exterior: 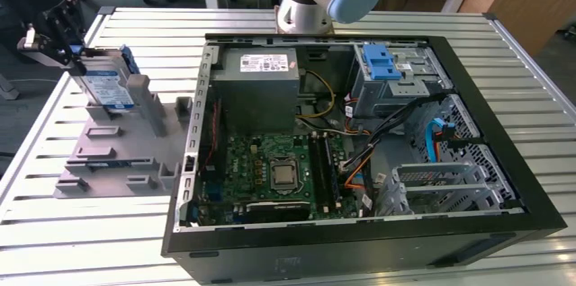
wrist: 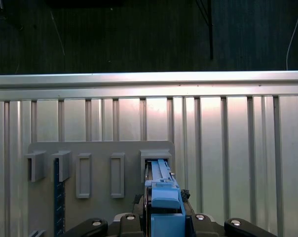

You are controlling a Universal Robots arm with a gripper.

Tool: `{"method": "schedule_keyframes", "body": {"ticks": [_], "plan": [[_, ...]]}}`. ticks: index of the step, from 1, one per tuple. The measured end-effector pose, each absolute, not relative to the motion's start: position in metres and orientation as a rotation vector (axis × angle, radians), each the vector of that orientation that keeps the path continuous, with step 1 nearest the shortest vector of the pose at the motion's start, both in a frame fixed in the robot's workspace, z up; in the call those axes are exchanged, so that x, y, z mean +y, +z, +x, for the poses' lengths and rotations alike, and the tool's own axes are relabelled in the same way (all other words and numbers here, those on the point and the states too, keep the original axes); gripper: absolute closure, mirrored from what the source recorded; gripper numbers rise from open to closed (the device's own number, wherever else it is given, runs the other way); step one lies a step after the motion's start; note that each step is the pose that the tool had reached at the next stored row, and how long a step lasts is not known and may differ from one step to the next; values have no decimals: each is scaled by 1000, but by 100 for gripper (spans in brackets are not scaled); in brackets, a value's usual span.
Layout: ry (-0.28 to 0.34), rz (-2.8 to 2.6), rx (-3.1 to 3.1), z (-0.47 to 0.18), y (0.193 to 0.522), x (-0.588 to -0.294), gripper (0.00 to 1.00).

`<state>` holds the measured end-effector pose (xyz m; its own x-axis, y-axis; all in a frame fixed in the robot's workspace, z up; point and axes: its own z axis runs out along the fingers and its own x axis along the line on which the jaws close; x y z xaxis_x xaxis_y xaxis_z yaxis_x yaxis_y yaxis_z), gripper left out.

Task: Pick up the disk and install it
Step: 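Pick up the disk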

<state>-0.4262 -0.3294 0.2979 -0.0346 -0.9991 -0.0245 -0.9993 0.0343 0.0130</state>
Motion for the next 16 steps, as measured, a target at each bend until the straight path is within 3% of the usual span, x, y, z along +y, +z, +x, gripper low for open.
{"method": "schedule_keyframes", "body": {"ticks": [16], "plan": [[41,-2177,2253,-426,309,-329,64]]}}
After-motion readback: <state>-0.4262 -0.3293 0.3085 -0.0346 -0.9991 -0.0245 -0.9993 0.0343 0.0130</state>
